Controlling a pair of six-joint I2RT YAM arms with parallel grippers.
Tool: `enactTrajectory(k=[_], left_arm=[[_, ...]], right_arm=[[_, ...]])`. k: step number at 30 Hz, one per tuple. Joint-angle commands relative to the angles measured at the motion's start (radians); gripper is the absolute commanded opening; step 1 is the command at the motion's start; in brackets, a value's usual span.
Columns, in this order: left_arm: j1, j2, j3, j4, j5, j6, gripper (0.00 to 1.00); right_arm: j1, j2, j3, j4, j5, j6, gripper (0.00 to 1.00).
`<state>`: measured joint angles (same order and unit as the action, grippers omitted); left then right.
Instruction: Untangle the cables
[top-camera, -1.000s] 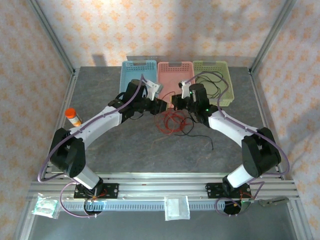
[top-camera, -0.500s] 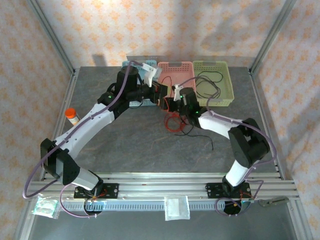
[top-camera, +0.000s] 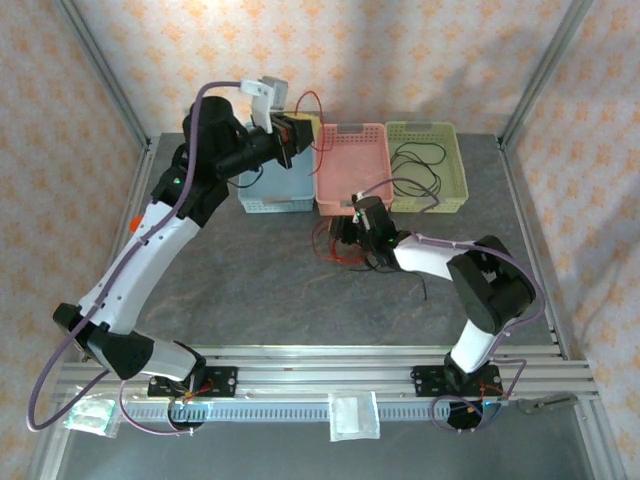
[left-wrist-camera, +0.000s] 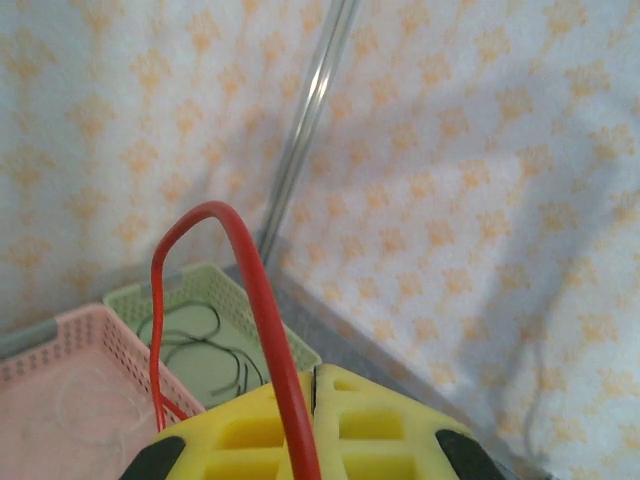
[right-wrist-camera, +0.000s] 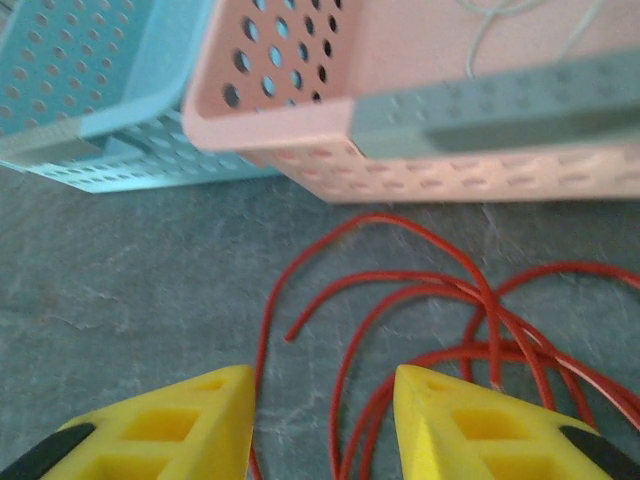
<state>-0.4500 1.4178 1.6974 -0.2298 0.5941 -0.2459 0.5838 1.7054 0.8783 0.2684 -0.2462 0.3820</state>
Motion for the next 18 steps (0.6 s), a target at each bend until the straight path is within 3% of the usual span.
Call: enactTrajectory(k=[1, 5, 7, 10, 11, 13, 18], left_arm=[[0.015, 0.001, 0.061, -0.080, -0.063, 0.038, 0.00], [0.041, 0.032, 0.070, -0.102, -0.158, 0.036, 0.00], [0.050, 0.057, 0.070, -0.114, -0.257, 0.025, 0.00], [0.073, 0.116, 0.084, -0.141, -0.369, 0.018, 0.00], [0.083, 0.150, 0.096, -0.158, -0.403, 0.016, 0.00], [0.103, 0.212, 0.123, -0.186, -0.442, 0.027, 0.00], [0.122, 0.348, 0.159, -0.192, -0.539, 0.083, 0.00]], right_arm=[[-0.001, -0.089, -0.030, 0.004, 0.039, 0.002, 0.43], [-0.001, -0.211, -0.061, 0.007, 0.082, -0.017, 0.54], [-0.001, -0.261, -0.066, -0.010, 0.125, -0.013, 0.66], [-0.001, -0.315, -0.060, -0.048, 0.169, -0.008, 0.93], [-0.001, -0.324, -0.047, -0.080, 0.205, 0.019, 0.97], [-0.001, -0.324, 0.003, -0.178, 0.269, 0.071, 1.00], [-0.001, -0.326, 0.089, -0.319, 0.321, 0.022, 1.00]])
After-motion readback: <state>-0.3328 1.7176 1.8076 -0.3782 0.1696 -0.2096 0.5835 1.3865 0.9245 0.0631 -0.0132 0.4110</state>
